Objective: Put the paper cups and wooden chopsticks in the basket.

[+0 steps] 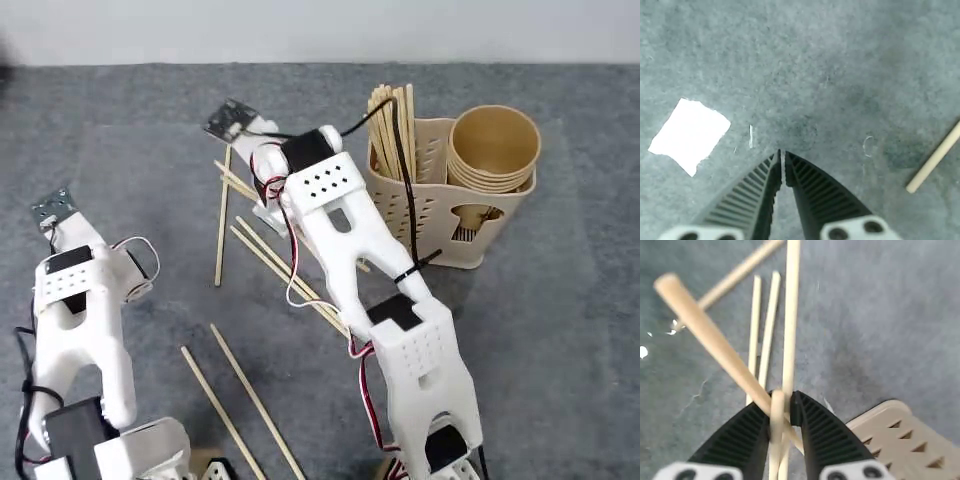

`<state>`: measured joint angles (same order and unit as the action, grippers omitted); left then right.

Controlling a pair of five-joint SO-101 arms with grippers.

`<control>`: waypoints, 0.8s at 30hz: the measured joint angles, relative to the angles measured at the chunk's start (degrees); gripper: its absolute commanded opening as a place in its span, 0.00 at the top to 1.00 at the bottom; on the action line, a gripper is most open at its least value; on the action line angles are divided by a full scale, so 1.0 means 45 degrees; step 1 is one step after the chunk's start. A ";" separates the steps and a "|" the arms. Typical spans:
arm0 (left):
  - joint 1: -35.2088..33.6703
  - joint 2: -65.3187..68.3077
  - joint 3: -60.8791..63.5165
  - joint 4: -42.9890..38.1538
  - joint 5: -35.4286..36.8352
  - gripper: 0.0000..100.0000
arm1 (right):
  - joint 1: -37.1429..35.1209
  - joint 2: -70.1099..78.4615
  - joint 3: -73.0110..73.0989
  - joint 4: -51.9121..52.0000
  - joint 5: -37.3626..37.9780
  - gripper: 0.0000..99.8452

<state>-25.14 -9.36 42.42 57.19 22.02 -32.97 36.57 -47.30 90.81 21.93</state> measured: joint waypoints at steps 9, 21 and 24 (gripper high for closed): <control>0.0000 0.0000 0.0000 0.0000 0.0000 0.99 | -0.0684 -0.0742 -0.2110 0.0156 0.0000 0.99; 0.0000 0.0000 0.0000 0.0000 0.0000 0.99 | -0.0821 -0.0742 -0.5314 0.0156 -0.1016 0.99; 0.0000 0.0000 0.0000 0.0000 0.0020 0.99 | -0.0821 -0.0742 -0.6095 0.0156 -0.1309 0.99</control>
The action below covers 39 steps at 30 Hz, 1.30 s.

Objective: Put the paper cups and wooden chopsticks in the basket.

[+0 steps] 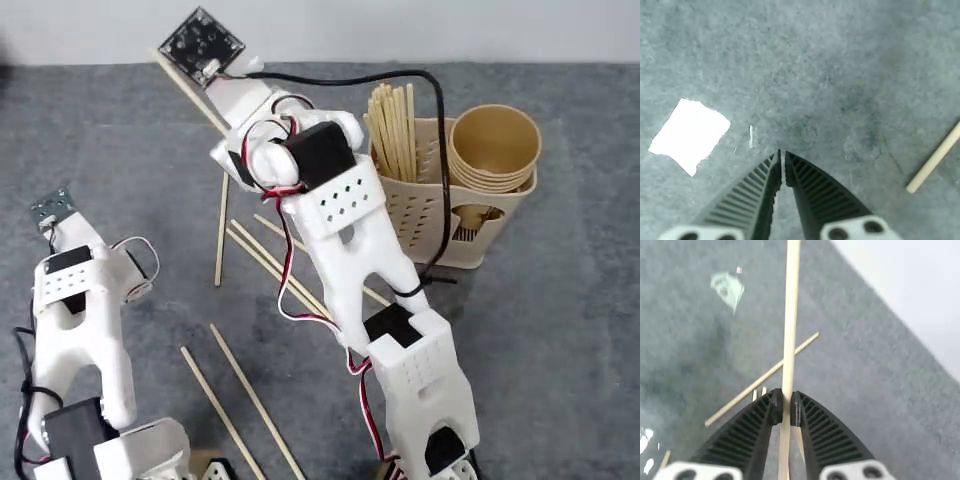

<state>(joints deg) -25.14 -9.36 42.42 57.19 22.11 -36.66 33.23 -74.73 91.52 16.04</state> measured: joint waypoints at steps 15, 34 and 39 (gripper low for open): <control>0.0000 0.0000 0.0000 0.0000 0.0000 0.99 | 0.0234 -0.1563 -0.4298 0.0742 -0.0938 0.99; 0.0000 0.0000 0.0195 -0.0215 0.0000 0.99 | 0.5490 -0.6134 -0.2579 0.1954 -0.1074 0.99; 0.0000 0.0000 0.0195 -0.0215 0.0000 0.99 | 0.5529 -0.8908 0.1895 0.1934 -0.1114 0.99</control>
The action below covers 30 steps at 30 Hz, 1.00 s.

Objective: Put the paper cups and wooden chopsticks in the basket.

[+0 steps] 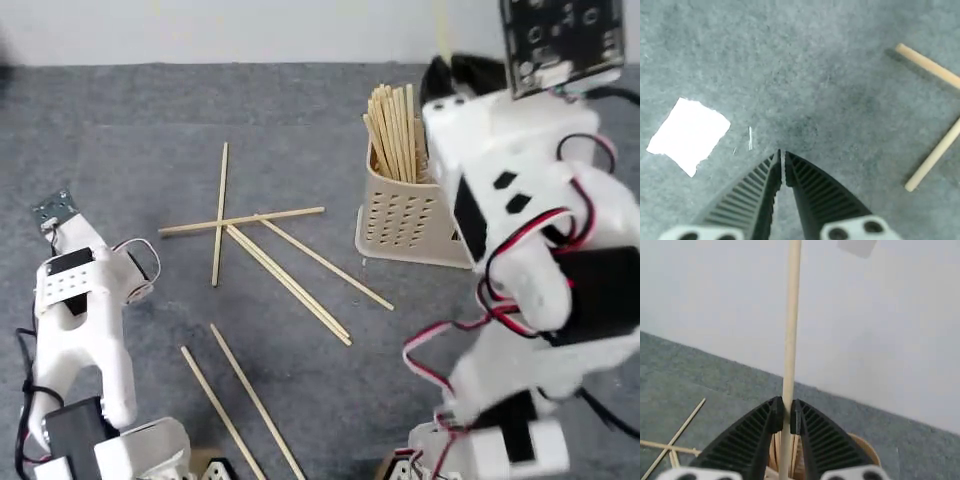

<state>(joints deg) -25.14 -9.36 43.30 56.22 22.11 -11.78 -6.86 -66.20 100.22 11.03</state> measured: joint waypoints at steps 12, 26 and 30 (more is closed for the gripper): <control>0.0000 0.0000 0.0078 0.0000 0.0000 0.99 | 0.0586 -0.1700 0.8713 -0.6252 -0.2032 0.99; 0.0000 0.0000 0.0078 0.0000 0.0000 0.99 | 0.1426 -0.1680 1.6508 -1.5316 -0.2305 0.99; 0.0000 0.0000 0.0078 0.0000 0.0000 0.99 | 0.1426 -0.1778 1.7504 -1.5902 -0.2305 0.95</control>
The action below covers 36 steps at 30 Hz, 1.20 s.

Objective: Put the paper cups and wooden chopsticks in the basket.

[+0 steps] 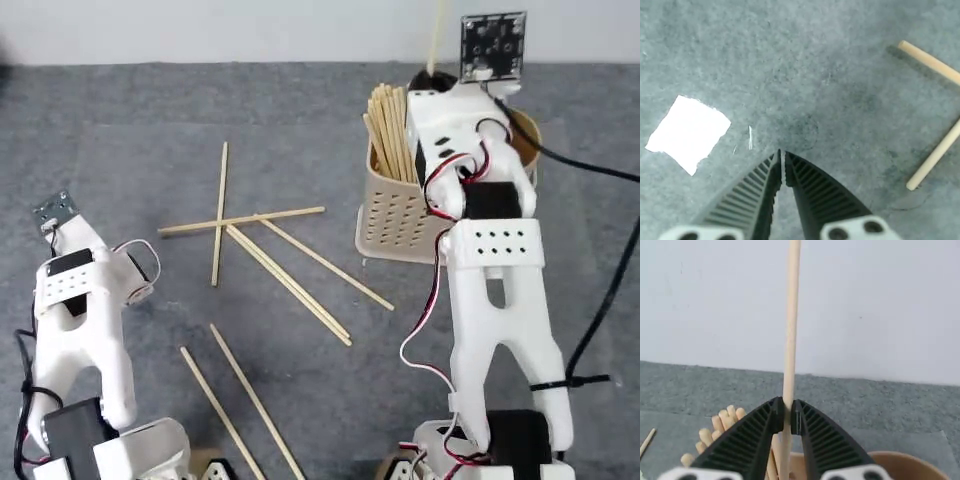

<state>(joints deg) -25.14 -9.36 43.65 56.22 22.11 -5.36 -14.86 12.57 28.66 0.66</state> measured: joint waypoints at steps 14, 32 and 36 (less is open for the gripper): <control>0.0000 0.0000 0.0000 0.0000 0.0000 0.99 | -0.0059 -0.2559 0.0078 0.1661 0.0000 0.85; 0.0000 0.0000 0.0000 0.0000 0.0000 0.99 | -0.6252 -0.1758 0.0078 0.8830 0.0488 0.85; 0.0000 0.0000 0.0000 0.0000 0.0000 0.99 | -0.7053 0.0313 0.0078 0.8987 0.0488 0.85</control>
<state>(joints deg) -25.14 -9.36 43.65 56.22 22.11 -37.10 -13.45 12.92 69.10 2.86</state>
